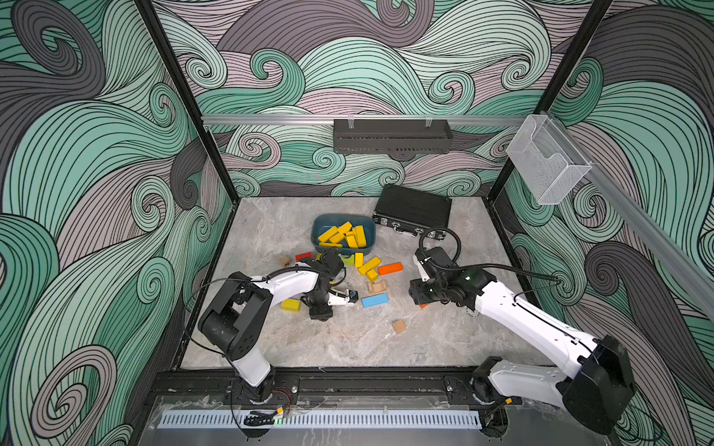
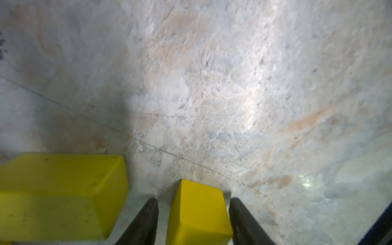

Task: Pick out the yellow building blocks
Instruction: Pick up the building block from the center of the board.

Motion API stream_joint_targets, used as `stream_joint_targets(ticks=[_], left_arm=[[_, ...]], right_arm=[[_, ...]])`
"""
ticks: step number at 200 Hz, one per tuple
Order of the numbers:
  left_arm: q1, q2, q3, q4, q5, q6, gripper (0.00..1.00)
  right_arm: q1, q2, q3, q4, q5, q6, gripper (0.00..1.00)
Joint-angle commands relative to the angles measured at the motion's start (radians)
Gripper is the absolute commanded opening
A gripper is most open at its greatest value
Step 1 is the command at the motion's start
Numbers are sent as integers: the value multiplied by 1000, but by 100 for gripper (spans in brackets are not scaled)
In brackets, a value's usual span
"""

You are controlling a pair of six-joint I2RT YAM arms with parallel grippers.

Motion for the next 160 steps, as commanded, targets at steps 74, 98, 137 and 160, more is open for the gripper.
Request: stream_joint_targets(ticks=[74,98,137,160], left_arm=[[-14,-4,74,-90,12,-58,26],[-14,-51,115,-158,37,-90,26],[-14,-138,225,-283,76,-152,26],[-14,-175,308,-305,83,-205,26]], right_arm=[[0,-11,-16,2,25,6,53],[-2,-8,-18,2,19,3,53],[-1,-5,-22,2,12,10,53],[-2,-16,-38,2,10,22,53]])
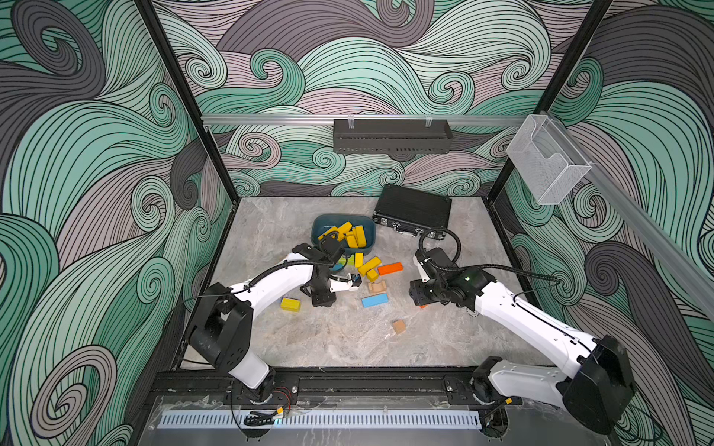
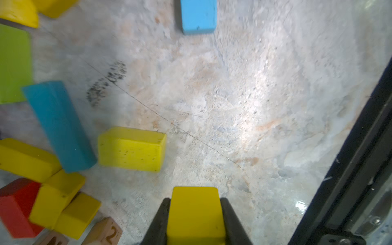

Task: Pick out the yellow building blocks
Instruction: Pick up the building block from the center of the board, then place the building block in the storage box.

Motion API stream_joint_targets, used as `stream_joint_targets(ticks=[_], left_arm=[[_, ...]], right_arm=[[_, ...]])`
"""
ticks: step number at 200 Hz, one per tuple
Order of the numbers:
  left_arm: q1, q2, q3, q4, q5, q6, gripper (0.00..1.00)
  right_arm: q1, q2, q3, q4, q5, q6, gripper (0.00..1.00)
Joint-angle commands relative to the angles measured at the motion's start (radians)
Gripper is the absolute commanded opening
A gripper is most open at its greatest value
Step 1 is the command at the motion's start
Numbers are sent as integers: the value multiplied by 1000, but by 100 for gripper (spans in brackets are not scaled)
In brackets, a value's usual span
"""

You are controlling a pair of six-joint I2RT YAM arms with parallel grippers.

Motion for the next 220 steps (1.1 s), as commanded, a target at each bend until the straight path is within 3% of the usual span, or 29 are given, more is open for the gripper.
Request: stream_joint_targets(ticks=[1,46,154,220], left_arm=[[-11,-57,95,-87,40,-75,26],[0,35,308,-46,-10,-115,26],[183,682,1047,-42,-18,-267,25],[228,864,1105,-26,-43,-252,28]], right_arm=[[-2,-16,-26,-1,10,22,53],[0,-46,-70,6,8,47,53],[24,-150,-168,19,-42,138,52],[35,-115,-130,6,-36,118,52]])
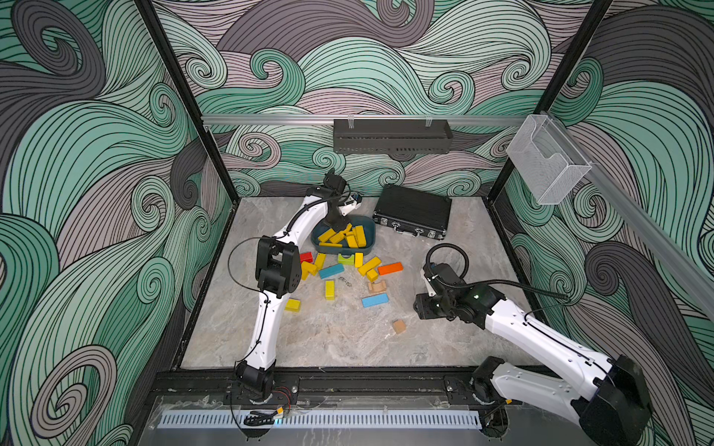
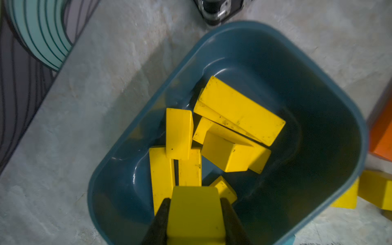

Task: Pick out the yellow building blocks
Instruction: Place the building block in the storage box.

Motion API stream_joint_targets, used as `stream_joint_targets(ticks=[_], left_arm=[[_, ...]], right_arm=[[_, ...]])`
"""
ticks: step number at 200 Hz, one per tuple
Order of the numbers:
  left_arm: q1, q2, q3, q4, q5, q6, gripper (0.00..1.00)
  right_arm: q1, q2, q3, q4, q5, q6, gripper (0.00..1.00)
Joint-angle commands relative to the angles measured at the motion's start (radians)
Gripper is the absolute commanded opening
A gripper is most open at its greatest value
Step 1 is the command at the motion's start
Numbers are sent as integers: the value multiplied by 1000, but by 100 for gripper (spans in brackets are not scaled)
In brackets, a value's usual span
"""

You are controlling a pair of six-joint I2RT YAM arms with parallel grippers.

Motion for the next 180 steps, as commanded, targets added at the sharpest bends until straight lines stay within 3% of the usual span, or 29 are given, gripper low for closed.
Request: stream_joint_targets(ticks=[1,54,83,103,140,180], left_arm=[[6,41,24,-19,-11,-17,28],[16,53,-12,-9,-2,-18,48],[15,11,-48,2,0,-25,63],[17,-44,-57,-7,-6,-46,67],[23,-250,-107,-57,15,-122,70],[24,-601,-334,-59,81,-148,78]], right_arm=[[5,25,31,-9,-1,-1,52],[6,161,119,24,-4,-47,52],[8,230,162,63,-5,-70,52],[8,285,207,88,-4,-102,52],[7,448,340,95,-10,-186,53],[7,645,491,97,-25,-266,52]])
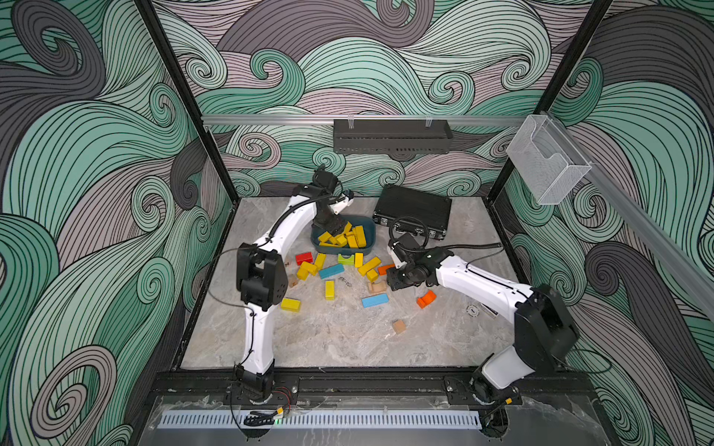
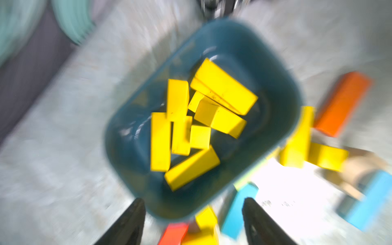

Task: Pick out the yellow building blocks
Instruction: Place the building block in the storage box, then pick up the building block from the center of the board.

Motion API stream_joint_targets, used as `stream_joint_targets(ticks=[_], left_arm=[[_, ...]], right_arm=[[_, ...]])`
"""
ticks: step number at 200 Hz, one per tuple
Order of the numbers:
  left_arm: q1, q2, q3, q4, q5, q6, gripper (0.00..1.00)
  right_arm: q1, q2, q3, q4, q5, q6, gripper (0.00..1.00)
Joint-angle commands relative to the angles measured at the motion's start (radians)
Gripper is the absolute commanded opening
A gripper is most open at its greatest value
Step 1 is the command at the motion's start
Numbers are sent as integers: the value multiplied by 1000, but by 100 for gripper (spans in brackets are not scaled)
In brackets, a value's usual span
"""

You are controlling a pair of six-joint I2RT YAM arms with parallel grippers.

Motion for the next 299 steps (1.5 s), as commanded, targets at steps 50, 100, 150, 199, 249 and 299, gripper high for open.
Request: stream_joint_targets(ticks=[50,100,150,199,249,299], left_arm=[[25,-646,-454,57,84,-41,93],[44,-779,-609,46,64,-40,94],[54,-805,-681,49,80,-56,94],[58,-825,-728,48,77,-53,94],[67,-850,-789,49,56,-41,94],[83,-836,-843,77,50,-39,94]], right_arm=[[12,263,215,4,-50,-120,51],[18,374,309,-18,-49,-138,51],[23,425,327,-32,-29,-151,50],[42,466,335,-32,-6,-169,46],[46,472,334,-32,6,-180,32],[50,390,295,-41,14,-179,20]])
